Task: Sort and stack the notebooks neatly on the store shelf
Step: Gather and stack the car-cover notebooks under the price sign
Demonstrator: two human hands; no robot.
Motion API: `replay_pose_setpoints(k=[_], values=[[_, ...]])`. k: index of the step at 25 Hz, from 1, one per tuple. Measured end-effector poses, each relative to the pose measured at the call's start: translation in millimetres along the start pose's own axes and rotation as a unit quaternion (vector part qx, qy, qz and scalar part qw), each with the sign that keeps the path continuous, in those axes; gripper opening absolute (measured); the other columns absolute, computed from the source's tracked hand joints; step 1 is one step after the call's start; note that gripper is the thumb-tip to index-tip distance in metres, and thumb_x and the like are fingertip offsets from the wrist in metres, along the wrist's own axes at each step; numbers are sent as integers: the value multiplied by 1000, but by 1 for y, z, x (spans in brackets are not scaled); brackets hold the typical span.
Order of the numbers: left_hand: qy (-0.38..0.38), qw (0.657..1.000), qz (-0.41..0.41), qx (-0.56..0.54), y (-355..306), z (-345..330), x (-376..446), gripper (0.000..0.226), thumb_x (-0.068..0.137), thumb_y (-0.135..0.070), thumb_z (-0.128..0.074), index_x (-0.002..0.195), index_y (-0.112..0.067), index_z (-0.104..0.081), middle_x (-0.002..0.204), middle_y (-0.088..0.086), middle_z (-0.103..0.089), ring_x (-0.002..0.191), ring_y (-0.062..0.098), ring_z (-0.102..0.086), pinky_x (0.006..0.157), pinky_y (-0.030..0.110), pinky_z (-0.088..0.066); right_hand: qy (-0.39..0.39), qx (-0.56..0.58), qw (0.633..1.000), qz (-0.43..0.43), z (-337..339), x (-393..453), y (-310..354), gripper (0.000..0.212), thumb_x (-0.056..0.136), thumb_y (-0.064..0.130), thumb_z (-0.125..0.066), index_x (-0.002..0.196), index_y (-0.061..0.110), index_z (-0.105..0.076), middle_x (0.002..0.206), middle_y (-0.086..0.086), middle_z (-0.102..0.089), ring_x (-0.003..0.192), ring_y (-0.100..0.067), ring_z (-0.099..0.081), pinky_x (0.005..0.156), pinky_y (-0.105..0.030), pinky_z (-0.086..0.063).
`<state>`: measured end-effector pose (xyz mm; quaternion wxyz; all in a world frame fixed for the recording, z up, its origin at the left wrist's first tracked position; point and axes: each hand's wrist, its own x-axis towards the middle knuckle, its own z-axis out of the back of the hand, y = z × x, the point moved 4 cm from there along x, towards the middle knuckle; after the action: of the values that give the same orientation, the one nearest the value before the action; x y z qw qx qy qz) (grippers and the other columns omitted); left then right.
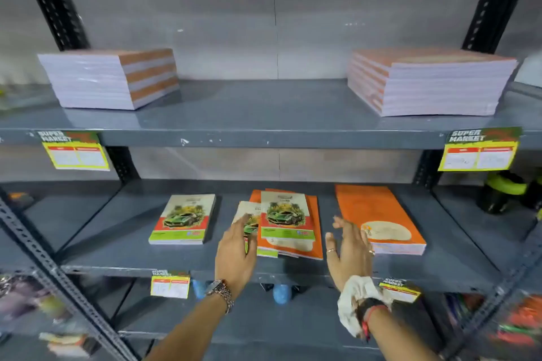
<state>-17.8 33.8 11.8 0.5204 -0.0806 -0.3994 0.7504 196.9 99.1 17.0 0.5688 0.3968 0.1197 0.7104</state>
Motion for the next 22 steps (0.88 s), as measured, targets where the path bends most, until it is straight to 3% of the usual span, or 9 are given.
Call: replay_pose_setpoints(k=[3,6,12,16,17,19,22], values=[[59,996,49,48,23,-27,21,34,91,-27,-41,122,-17,-50,126,9,-59,115,28,-53,94,40,-48,99,11,988,-120,-41,12,-29,41,87,20,-56,127,9,-49,126,-14,-58,121,-35,-49,99,-45,-42],[102,989,97,42,41,-53,46,26,88,-22,-43,99,-10,-62,104,13,-68,94,30,-61,81,40,-53,199,12,959,-203,-78,25,-45,45,88,18,-55,132,11,-47,131,-16,-52,120,-36,-50,100,-41,-42],[140,980,140,13,61,-81,81,27,87,-28,-50,74,-10,-66,71,6,-68,59,20,-54,55,24,-42,230,2,937,-263,-127,47,-46,35,91,28,-51,116,7,-63,125,-25,-55,121,-38,-47,100,-33,-39],[147,977,152,13,72,-79,90,42,88,-23,-52,47,-15,-45,48,-2,-47,51,19,-43,43,24,-27,198,55,926,-317,-139,49,-43,28,84,25,-63,94,1,-69,100,-21,-70,88,-33,-61,79,-32,-49],[150,977,153,16,74,-77,91,44,89,-22,-51,46,-15,-41,48,-1,-47,52,20,-43,45,25,-28,200,84,915,-341,-139,49,-42,29,83,23,-66,97,-1,-68,99,-19,-70,83,-29,-60,77,-30,-47],[156,977,146,13,81,-68,94,38,89,-22,-51,53,-11,-49,61,10,-62,59,25,-52,55,25,-35,204,131,896,-371,-142,48,-38,32,80,21,-70,99,-4,-67,102,-20,-70,82,-29,-59,83,-33,-48],[136,984,119,4,100,-34,101,27,89,-22,-52,75,-4,-65,74,17,-69,64,26,-56,60,24,-36,225,172,892,-352,-156,43,-6,22,75,21,-75,83,1,-69,96,-23,-73,86,-36,-68,91,-46,-53]])
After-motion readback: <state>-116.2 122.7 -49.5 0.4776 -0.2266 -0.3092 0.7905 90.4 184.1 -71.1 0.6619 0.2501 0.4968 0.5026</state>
